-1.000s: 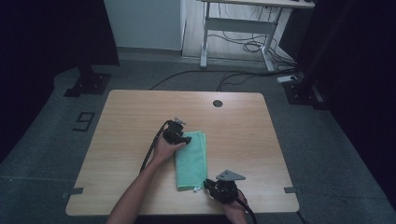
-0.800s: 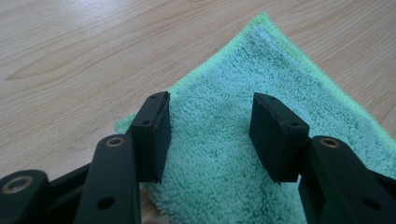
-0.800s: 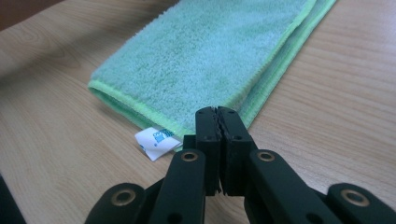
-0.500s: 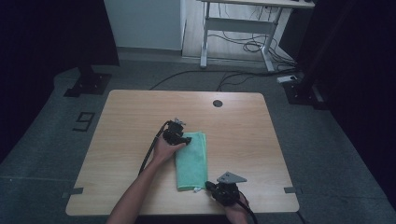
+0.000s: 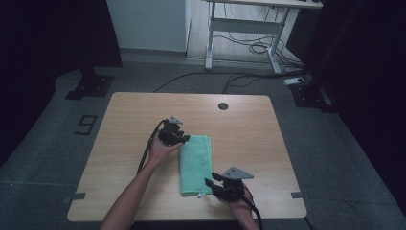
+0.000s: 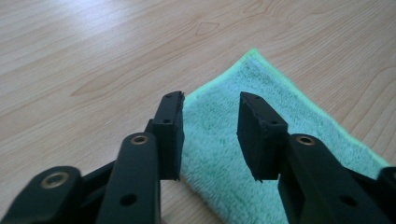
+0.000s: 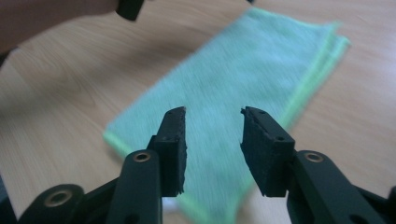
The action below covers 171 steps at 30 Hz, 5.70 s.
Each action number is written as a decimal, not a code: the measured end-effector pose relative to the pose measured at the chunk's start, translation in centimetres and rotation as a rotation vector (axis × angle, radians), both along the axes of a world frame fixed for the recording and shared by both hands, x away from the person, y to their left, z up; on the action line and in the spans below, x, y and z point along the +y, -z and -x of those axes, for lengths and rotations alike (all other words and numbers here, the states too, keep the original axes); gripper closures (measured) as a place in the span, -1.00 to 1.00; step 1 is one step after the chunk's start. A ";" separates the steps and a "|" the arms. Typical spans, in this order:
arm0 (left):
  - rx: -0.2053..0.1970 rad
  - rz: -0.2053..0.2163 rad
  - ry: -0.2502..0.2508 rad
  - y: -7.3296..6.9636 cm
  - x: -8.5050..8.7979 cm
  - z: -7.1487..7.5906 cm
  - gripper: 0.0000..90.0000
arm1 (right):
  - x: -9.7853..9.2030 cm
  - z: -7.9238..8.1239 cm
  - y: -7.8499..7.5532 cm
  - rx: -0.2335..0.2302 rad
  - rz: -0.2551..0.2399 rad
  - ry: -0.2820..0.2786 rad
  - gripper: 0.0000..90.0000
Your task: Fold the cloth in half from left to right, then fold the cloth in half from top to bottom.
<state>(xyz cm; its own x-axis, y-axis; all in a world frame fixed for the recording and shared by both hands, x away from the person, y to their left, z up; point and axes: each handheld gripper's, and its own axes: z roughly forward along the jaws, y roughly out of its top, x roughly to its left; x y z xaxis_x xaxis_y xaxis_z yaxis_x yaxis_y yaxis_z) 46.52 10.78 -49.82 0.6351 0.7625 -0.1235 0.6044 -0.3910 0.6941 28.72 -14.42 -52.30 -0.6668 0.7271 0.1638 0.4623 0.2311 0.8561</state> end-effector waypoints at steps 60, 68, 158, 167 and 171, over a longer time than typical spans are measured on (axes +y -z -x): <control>0.107 0.001 -0.007 3.6 0.1 -1.2 0.85 | 8.9 -7.1 2.6 0.043 0.184 -0.165 0.28; 0.096 0.022 -0.014 3.8 0.3 -1.1 0.87 | 8.8 -5.3 2.7 0.017 0.191 -0.184 0.25; 0.049 0.057 -0.085 3.5 1.4 -0.8 0.06 | 1.6 -18.6 2.2 0.125 0.142 0.112 0.01; 0.062 0.042 -0.085 4.0 1.3 -0.9 0.15 | 1.8 -18.9 2.5 0.124 0.164 0.126 0.03; 0.062 0.042 -0.080 4.1 1.2 -0.9 0.23 | 1.9 -18.9 2.5 0.122 0.169 0.127 0.06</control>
<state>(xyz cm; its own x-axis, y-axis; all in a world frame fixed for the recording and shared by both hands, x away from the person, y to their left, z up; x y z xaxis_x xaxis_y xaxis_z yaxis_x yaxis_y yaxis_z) 47.43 11.96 -53.88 0.5625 0.8039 -0.1933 0.6746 -0.3110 0.6694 47.63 -12.52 -54.76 -0.5513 0.8276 0.1060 0.5941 0.3001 0.7463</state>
